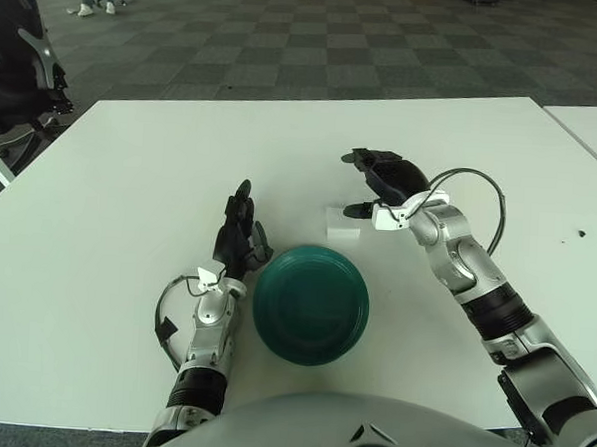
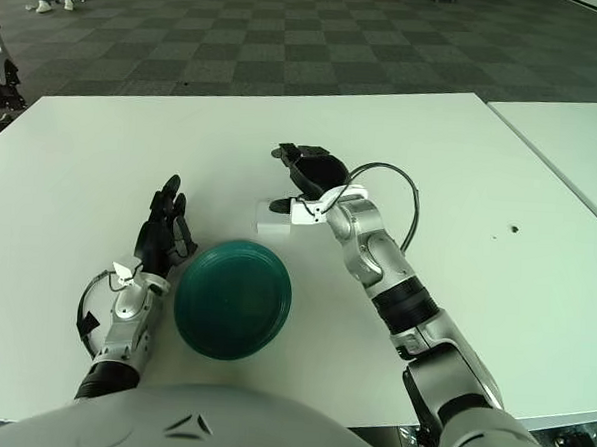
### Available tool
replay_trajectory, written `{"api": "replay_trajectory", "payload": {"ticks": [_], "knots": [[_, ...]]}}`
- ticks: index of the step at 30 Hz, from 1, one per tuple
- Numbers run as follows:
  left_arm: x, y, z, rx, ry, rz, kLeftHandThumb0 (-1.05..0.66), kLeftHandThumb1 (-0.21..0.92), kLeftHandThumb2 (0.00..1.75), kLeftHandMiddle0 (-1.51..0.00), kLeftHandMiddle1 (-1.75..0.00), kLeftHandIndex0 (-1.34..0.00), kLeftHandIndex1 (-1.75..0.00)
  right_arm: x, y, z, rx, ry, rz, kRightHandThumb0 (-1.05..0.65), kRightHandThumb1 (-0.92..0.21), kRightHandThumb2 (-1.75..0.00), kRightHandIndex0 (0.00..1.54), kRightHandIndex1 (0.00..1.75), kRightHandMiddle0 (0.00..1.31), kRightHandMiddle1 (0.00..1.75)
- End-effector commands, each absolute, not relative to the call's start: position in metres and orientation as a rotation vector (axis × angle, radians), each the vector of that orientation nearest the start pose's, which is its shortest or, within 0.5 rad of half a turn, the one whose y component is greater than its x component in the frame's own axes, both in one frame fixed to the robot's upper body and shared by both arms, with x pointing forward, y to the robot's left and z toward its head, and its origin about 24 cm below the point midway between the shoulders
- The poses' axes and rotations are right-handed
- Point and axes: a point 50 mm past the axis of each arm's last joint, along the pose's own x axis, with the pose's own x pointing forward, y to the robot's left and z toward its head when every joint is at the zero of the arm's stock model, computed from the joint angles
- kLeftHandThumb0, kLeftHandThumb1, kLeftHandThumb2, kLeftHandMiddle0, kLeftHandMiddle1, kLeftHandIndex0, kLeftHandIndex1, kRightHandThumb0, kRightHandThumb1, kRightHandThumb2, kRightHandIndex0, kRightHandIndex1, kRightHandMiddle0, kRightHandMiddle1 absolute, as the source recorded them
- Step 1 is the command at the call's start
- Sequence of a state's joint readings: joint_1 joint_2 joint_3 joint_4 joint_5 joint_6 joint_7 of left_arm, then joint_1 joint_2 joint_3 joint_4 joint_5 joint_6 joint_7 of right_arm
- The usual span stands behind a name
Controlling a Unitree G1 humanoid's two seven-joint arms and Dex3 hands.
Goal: Put the charger into the plate.
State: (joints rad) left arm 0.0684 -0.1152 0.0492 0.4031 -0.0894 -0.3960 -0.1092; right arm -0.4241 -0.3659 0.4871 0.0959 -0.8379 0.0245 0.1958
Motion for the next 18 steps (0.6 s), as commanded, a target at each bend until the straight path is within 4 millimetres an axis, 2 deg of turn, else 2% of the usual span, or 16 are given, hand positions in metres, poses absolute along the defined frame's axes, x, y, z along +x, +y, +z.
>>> {"api": "replay_trajectory", "payload": {"ticks": [1, 8, 15, 18], "knots": [[0.191, 0.130, -0.066, -0.237, 0.263, 0.043, -1.05, 0.92, 1.05, -0.10, -0.01, 0.00, -0.34, 0.303, -0.080, 0.086, -1.368, -0.306, 0.562, -0.80, -0.92, -0.59, 0.16, 0.01, 0.00, 0.52], [0.192, 0.130, -0.066, -0.238, 0.255, 0.037, -1.05, 0.92, 1.06, -0.08, 0.00, 0.00, -0.31, 0.301, -0.073, 0.072, -1.391, -0.280, 0.623, -0.81, -0.92, -0.63, 0.15, 0.00, 0.00, 0.53], [0.192, 0.129, -0.067, -0.234, 0.254, 0.036, -1.05, 0.92, 1.05, -0.07, 0.00, 0.00, -0.27, 0.299, -0.072, 0.058, -1.415, -0.257, 0.639, -0.79, -0.92, -0.59, 0.16, 0.01, 0.00, 0.50], [0.193, 0.128, -0.066, -0.246, 0.242, 0.039, -1.04, 0.92, 1.05, -0.07, 0.00, 0.00, -0.28, 0.299, -0.075, 0.046, -1.429, -0.236, 0.651, -0.77, -0.92, -0.56, 0.16, 0.01, 0.00, 0.48]]}}
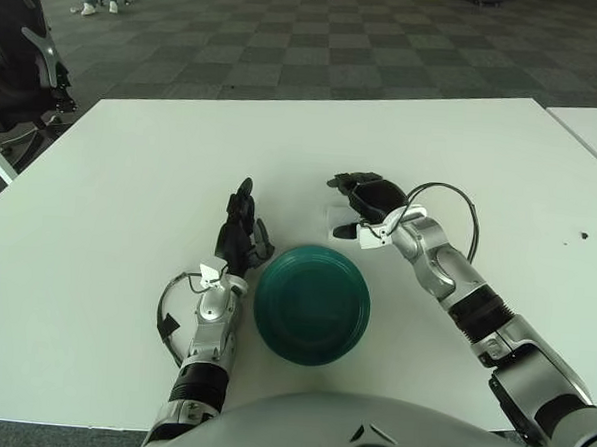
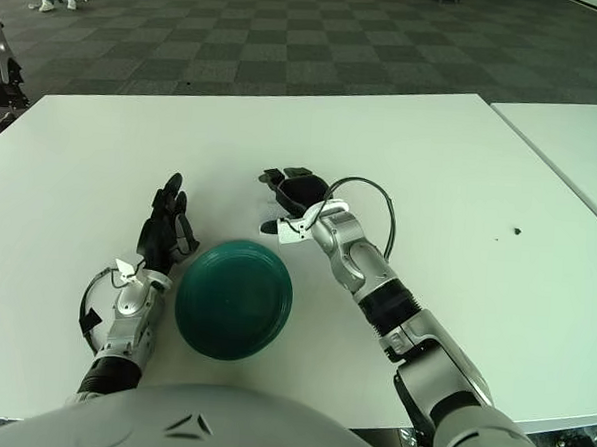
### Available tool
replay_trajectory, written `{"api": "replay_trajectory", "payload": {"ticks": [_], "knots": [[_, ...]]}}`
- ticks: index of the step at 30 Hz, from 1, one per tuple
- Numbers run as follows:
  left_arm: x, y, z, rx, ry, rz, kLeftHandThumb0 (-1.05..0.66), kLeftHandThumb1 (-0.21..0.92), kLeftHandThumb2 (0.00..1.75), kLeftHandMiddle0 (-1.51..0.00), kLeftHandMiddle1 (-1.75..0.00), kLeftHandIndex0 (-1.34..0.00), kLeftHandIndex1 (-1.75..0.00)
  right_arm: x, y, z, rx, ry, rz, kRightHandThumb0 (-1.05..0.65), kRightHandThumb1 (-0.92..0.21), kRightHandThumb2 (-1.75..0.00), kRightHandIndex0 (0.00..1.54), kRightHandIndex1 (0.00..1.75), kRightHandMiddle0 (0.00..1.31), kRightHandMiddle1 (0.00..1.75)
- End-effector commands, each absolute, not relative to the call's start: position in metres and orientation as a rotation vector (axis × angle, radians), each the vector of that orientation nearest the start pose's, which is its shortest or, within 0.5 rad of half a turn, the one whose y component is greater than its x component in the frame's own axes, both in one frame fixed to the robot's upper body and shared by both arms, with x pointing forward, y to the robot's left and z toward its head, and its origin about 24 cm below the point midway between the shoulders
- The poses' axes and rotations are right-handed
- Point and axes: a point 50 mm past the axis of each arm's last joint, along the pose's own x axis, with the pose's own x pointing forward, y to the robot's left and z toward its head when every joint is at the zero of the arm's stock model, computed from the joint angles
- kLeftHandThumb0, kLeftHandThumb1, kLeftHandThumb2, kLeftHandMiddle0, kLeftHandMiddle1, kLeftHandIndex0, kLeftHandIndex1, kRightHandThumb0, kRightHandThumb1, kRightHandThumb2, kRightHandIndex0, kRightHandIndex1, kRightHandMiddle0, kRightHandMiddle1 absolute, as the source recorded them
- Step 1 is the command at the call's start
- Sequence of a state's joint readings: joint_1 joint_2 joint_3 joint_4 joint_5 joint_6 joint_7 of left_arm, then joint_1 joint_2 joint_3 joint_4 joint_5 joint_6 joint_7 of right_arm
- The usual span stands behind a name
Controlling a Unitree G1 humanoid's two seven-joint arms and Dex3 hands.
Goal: Put the charger into the plate.
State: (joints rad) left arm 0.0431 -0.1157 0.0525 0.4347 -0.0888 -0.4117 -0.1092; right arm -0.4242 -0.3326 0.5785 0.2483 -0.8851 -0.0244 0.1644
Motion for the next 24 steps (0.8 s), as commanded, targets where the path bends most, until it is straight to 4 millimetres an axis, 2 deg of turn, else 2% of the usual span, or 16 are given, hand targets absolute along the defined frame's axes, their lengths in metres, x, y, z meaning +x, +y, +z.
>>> {"api": "replay_trajectory", "payload": {"ticks": [1, 7, 13, 16, 24], "knots": [[0.193, 0.128, -0.066, -0.250, 0.238, 0.040, -1.04, 0.92, 1.04, -0.06, 0.00, 0.00, -0.28, 0.300, -0.075, 0.044, -1.432, -0.233, 0.654, -0.77, -0.92, -0.55, 0.17, 0.01, 0.00, 0.47], [0.194, 0.128, -0.066, -0.217, 0.241, 0.049, -1.03, 0.92, 1.04, -0.07, 0.00, 0.00, -0.35, 0.303, -0.074, 0.017, -1.448, -0.178, 0.677, -0.73, -0.92, -0.51, 0.17, 0.00, 0.00, 0.43], [0.195, 0.127, -0.065, -0.249, 0.224, 0.072, -1.03, 0.92, 1.03, -0.09, -0.01, 0.00, -0.45, 0.304, -0.075, 0.005, -1.452, -0.148, 0.680, -0.72, -0.92, -0.50, 0.17, 0.01, 0.00, 0.41], [0.196, 0.127, -0.066, -0.260, 0.231, 0.075, -1.03, 0.92, 1.04, -0.10, -0.01, 0.00, -0.49, 0.304, -0.081, -0.011, -1.466, -0.106, 0.680, -0.70, -0.92, -0.48, 0.19, 0.01, 0.00, 0.45], [0.196, 0.125, -0.066, -0.275, 0.240, 0.072, -1.03, 0.92, 1.07, -0.10, -0.01, 0.00, -0.44, 0.307, -0.089, -0.030, -1.498, -0.047, 0.685, -0.71, -0.92, -0.48, 0.23, 0.03, 0.00, 0.51]]}}
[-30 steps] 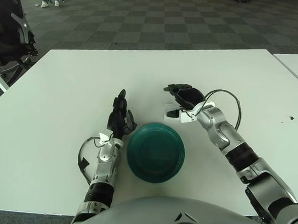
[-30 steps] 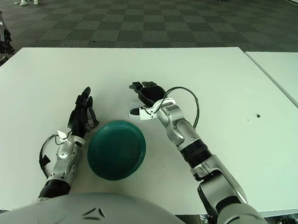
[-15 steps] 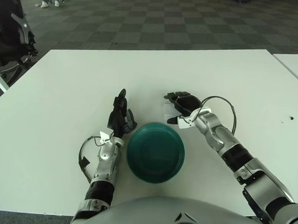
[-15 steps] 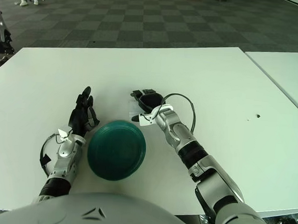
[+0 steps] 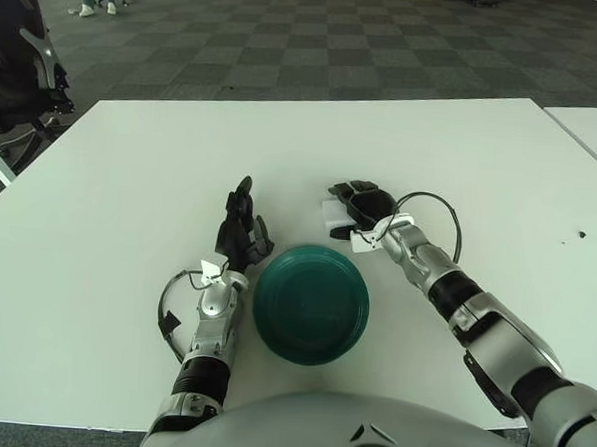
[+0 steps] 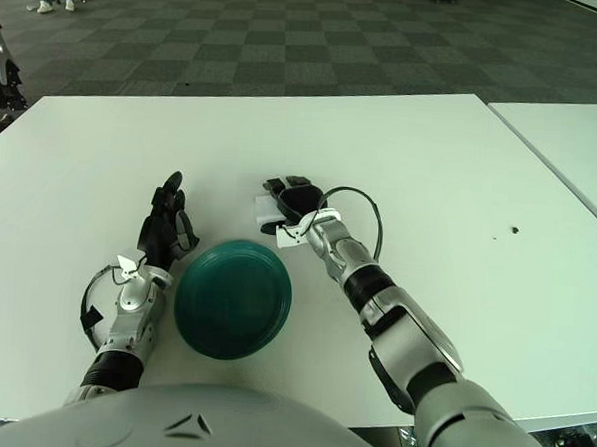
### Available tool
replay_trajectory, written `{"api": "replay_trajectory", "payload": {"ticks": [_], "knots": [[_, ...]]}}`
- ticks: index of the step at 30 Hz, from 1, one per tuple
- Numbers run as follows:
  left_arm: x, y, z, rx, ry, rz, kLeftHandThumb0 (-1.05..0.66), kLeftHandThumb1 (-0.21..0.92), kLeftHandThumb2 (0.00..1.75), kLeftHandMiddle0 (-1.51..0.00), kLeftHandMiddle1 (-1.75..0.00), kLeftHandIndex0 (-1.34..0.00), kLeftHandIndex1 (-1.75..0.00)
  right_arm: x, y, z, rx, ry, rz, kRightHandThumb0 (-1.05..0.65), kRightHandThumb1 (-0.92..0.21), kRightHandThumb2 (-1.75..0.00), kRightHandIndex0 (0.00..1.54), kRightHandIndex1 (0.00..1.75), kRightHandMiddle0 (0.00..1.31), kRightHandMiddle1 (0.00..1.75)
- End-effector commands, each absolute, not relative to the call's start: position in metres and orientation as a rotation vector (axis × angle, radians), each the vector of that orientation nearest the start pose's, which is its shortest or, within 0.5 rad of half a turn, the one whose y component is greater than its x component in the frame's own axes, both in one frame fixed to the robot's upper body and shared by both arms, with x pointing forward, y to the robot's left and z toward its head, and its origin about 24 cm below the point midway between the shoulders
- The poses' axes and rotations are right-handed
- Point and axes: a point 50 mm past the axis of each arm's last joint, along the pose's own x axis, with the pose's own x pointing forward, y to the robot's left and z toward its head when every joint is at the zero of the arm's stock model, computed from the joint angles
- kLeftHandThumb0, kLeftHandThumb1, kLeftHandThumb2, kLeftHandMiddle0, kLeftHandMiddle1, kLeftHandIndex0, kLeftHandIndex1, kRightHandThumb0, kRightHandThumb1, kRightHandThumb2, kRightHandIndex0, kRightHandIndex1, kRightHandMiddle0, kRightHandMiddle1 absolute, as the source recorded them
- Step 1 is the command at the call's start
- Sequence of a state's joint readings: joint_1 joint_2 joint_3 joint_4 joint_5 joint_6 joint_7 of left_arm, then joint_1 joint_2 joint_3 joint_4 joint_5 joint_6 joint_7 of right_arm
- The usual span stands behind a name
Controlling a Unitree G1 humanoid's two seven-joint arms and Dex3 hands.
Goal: Put the charger into the plate.
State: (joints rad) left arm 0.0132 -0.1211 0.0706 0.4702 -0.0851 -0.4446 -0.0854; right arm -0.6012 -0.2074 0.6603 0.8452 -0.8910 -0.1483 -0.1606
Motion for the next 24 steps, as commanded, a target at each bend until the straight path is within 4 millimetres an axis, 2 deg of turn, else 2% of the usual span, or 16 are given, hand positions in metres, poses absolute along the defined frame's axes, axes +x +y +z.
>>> {"api": "replay_trajectory", "payload": {"ticks": [1, 7, 8, 9, 10, 11, 13, 14, 15, 16, 20, 24], "knots": [[0.196, 0.125, -0.066, -0.270, 0.244, 0.070, -1.03, 0.92, 1.07, -0.10, -0.01, 0.00, -0.42, 0.308, -0.090, -0.032, -1.505, -0.037, 0.688, -0.72, -0.92, -0.49, 0.23, 0.03, 0.00, 0.51], [0.195, 0.124, -0.066, -0.242, 0.256, 0.068, -1.03, 0.92, 1.07, -0.10, -0.01, 0.00, -0.37, 0.307, -0.096, -0.039, -1.526, -0.017, 0.694, -0.71, -0.92, -0.51, 0.30, 0.05, 0.00, 0.54], [0.195, 0.123, -0.066, -0.241, 0.257, 0.069, -1.03, 0.92, 1.07, -0.10, -0.01, 0.00, -0.37, 0.307, -0.096, -0.039, -1.526, -0.019, 0.693, -0.70, -0.92, -0.51, 0.36, 0.08, 0.00, 0.70], [0.195, 0.123, -0.066, -0.244, 0.259, 0.070, -1.03, 0.92, 1.07, -0.10, -0.01, 0.00, -0.37, 0.307, -0.096, -0.039, -1.526, -0.026, 0.692, -0.70, -0.92, -0.50, 0.38, 0.09, 0.00, 0.76], [0.195, 0.123, -0.066, -0.246, 0.261, 0.071, -1.03, 0.92, 1.08, -0.11, -0.01, 0.00, -0.37, 0.307, -0.097, -0.039, -1.527, -0.031, 0.692, -0.69, -0.92, -0.49, 0.44, 0.15, 0.05, 1.02], [0.195, 0.123, -0.066, -0.251, 0.262, 0.072, -1.03, 0.92, 1.08, -0.11, -0.01, 0.00, -0.37, 0.307, -0.098, -0.040, -1.531, -0.036, 0.695, -0.68, -0.92, -0.49, 0.44, 0.25, 0.07, 1.20], [0.195, 0.123, -0.066, -0.258, 0.265, 0.073, -1.04, 0.92, 1.08, -0.11, -0.01, 0.00, -0.37, 0.307, -0.098, -0.040, -1.541, -0.046, 0.703, -0.66, -0.92, -0.49, 0.42, 0.46, 0.10, 1.41], [0.195, 0.122, -0.066, -0.260, 0.265, 0.074, -1.04, 0.92, 1.07, -0.12, -0.01, 0.00, -0.38, 0.307, -0.099, -0.040, -1.546, -0.050, 0.708, -0.56, -0.89, -0.55, 0.43, 0.64, 0.16, 1.53], [0.195, 0.122, -0.066, -0.262, 0.266, 0.073, -1.04, 0.92, 1.07, -0.12, -0.01, 0.00, -0.38, 0.307, -0.099, -0.040, -1.551, -0.056, 0.713, -0.52, -0.87, -0.57, 0.42, 0.71, 0.18, 1.58], [0.195, 0.122, -0.066, -0.264, 0.266, 0.073, -1.04, 0.92, 1.07, -0.12, -0.02, 0.00, -0.39, 0.306, -0.100, -0.041, -1.554, -0.060, 0.716, -0.47, -0.84, -0.62, 0.43, 0.86, 0.22, 1.64], [0.195, 0.121, -0.066, -0.276, 0.266, 0.068, -1.05, 0.92, 1.05, -0.13, -0.02, 0.00, -0.40, 0.306, -0.101, -0.041, -1.582, -0.086, 0.745, -0.40, -0.74, -0.76, 0.45, 1.30, 0.30, 1.72], [0.196, 0.119, -0.066, -0.285, 0.263, 0.062, -1.05, 0.92, 1.04, -0.14, -0.02, 0.00, -0.42, 0.305, -0.103, -0.039, -1.639, -0.158, 0.800, -0.40, -0.68, -0.84, 0.48, 1.59, 0.34, 1.74]]}}
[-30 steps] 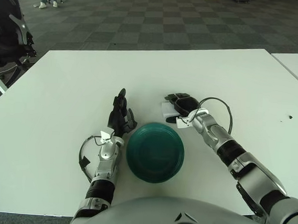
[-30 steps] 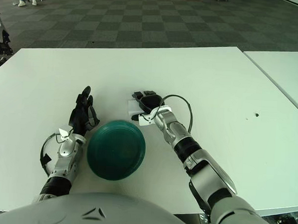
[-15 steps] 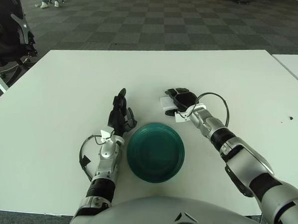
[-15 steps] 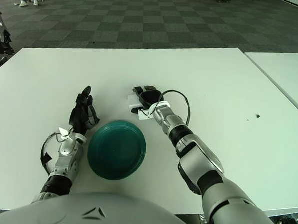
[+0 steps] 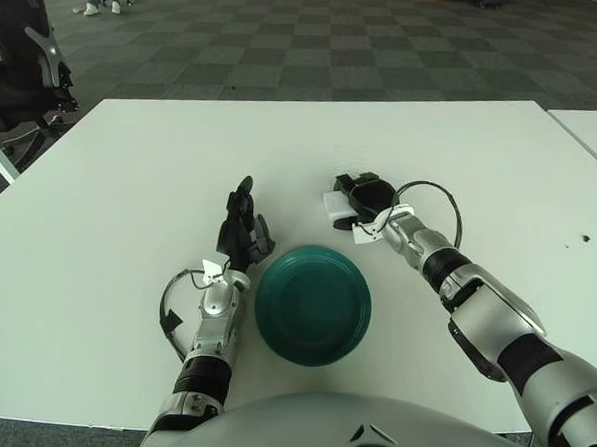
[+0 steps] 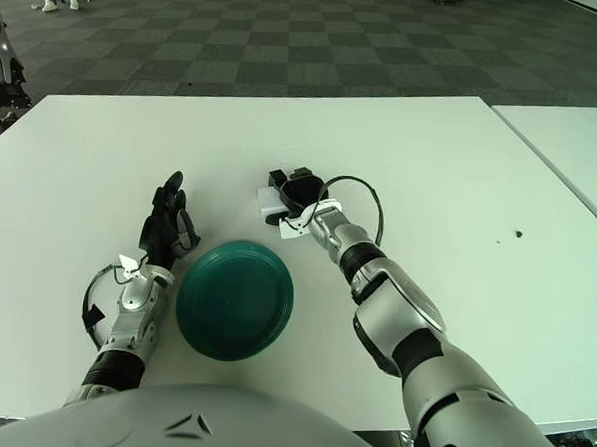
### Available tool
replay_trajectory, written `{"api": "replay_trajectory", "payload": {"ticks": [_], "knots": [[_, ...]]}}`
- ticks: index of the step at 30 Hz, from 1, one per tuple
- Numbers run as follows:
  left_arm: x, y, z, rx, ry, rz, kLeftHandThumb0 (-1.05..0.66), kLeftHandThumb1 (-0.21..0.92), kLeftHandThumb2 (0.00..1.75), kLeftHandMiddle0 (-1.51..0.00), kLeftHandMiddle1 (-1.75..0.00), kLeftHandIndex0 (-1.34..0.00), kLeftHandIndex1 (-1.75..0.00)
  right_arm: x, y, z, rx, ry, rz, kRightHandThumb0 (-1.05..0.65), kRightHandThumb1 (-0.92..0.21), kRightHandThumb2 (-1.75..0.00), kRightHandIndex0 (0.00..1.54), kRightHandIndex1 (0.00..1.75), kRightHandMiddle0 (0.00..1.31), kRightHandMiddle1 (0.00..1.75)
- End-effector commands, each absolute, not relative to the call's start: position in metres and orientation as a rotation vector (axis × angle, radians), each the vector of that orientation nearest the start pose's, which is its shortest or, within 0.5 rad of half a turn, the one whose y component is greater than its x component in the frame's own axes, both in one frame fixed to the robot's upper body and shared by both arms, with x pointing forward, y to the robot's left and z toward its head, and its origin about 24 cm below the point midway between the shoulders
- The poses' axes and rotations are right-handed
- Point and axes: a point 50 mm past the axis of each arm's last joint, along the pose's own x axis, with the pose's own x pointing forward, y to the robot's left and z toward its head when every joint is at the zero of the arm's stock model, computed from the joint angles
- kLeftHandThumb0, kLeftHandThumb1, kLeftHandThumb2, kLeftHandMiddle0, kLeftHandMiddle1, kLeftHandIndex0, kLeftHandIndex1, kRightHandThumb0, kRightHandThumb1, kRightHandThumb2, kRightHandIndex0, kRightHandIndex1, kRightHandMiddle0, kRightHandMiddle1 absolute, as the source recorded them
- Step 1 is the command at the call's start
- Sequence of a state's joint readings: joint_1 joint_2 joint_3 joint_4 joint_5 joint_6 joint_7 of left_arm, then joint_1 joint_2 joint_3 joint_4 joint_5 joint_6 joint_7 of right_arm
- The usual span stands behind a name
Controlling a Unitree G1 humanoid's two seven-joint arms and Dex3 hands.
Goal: Put the charger into the plate.
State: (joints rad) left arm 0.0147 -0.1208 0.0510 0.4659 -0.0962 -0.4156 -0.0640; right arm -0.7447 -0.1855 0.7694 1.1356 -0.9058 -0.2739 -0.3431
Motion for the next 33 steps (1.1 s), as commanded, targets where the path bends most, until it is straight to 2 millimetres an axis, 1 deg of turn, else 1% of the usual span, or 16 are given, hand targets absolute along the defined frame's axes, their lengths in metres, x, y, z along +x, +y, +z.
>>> {"api": "replay_trajectory", "payload": {"ticks": [1, 5, 9, 14, 16, 18, 19, 21, 22, 23, 24, 25, 28, 31, 33], "knots": [[0.196, 0.119, -0.066, -0.287, 0.263, 0.061, -1.05, 0.92, 1.04, -0.14, -0.02, 0.00, -0.42, 0.305, -0.104, -0.039, -1.651, -0.179, 0.816, -0.40, -0.67, -0.86, 0.51, 1.65, 0.35, 1.74], [0.196, 0.118, -0.066, -0.290, 0.263, 0.061, -1.05, 0.92, 1.04, -0.15, -0.02, 0.00, -0.43, 0.304, -0.107, -0.038, -1.701, -0.233, 0.881, -0.40, -0.64, -0.91, 0.59, 1.73, 0.38, 1.75], [0.197, 0.117, -0.066, -0.289, 0.259, 0.061, -1.05, 0.92, 1.05, -0.16, -0.02, 0.00, -0.44, 0.307, -0.111, -0.035, -1.759, -0.267, 0.928, -0.40, -0.62, -0.93, 0.63, 1.74, 0.39, 1.75], [0.197, 0.116, -0.066, -0.289, 0.258, 0.063, -1.04, 0.92, 1.05, -0.16, -0.02, 0.00, -0.44, 0.312, -0.116, -0.030, -1.781, -0.275, 0.935, -0.40, -0.60, -0.96, 0.65, 1.75, 0.40, 1.75], [0.197, 0.116, -0.065, -0.290, 0.256, 0.065, -1.05, 0.92, 1.05, -0.17, -0.02, 0.00, -0.44, 0.322, -0.119, -0.016, -1.751, -0.301, 0.901, -0.40, -0.59, -0.97, 0.66, 1.75, 0.41, 1.75], [0.197, 0.116, -0.065, -0.289, 0.254, 0.066, -1.05, 0.92, 1.06, -0.17, -0.03, 0.00, -0.43, 0.327, -0.120, -0.007, -1.725, -0.319, 0.882, -0.41, -0.58, -0.98, 0.68, 1.75, 0.41, 1.75], [0.197, 0.117, -0.065, -0.289, 0.253, 0.066, -1.05, 0.92, 1.06, -0.17, -0.03, 0.00, -0.43, 0.330, -0.119, -0.001, -1.700, -0.334, 0.870, -0.40, -0.60, -0.96, 0.67, 1.75, 0.40, 1.75], [0.197, 0.117, -0.064, -0.288, 0.249, 0.064, -1.05, 0.92, 1.06, -0.17, -0.02, 0.00, -0.43, 0.339, -0.112, 0.025, -1.608, -0.424, 0.819, -0.41, -0.58, -0.99, 0.70, 1.75, 0.42, 1.75], [0.197, 0.117, -0.064, -0.287, 0.249, 0.062, -1.05, 0.92, 1.06, -0.17, -0.02, 0.00, -0.43, 0.341, -0.109, 0.035, -1.567, -0.462, 0.797, -0.41, -0.56, -1.01, 0.71, 1.75, 0.43, 1.75], [0.197, 0.117, -0.064, -0.287, 0.249, 0.061, -1.05, 0.92, 1.06, -0.16, -0.02, 0.00, -0.43, 0.341, -0.107, 0.040, -1.544, -0.481, 0.786, -0.42, -0.54, -1.03, 0.73, 1.75, 0.44, 1.75], [0.197, 0.117, -0.064, -0.287, 0.249, 0.061, -1.05, 0.92, 1.06, -0.16, -0.01, 0.00, -0.42, 0.341, -0.107, 0.042, -1.534, -0.485, 0.783, -0.42, -0.53, -1.05, 0.75, 1.75, 0.45, 1.75], [0.197, 0.118, -0.064, -0.284, 0.249, 0.058, -1.05, 0.92, 1.06, -0.16, -0.01, 0.00, -0.42, 0.341, -0.103, 0.051, -1.485, -0.516, 0.755, -0.42, -0.53, -1.05, 0.75, 1.75, 0.45, 1.75], [0.198, 0.119, -0.063, -0.280, 0.233, 0.057, -1.03, 0.92, 1.06, -0.14, 0.00, 0.00, -0.39, 0.336, -0.093, 0.087, -1.313, -0.608, 0.674, -0.43, -0.50, -1.09, 0.79, 1.75, 0.47, 1.75], [0.198, 0.119, -0.063, -0.304, 0.214, 0.062, -1.02, 0.92, 1.05, -0.12, 0.00, 0.00, -0.38, 0.329, -0.088, 0.107, -1.235, -0.659, 0.654, -0.43, -0.50, -1.09, 0.83, 1.75, 0.47, 1.75], [0.199, 0.117, -0.063, -0.320, 0.211, 0.065, -1.03, 0.92, 1.05, -0.12, 0.00, 0.00, -0.38, 0.323, -0.082, 0.116, -1.207, -0.687, 0.650, -0.43, -0.50, -1.08, 0.85, 1.75, 0.47, 1.75]]}}
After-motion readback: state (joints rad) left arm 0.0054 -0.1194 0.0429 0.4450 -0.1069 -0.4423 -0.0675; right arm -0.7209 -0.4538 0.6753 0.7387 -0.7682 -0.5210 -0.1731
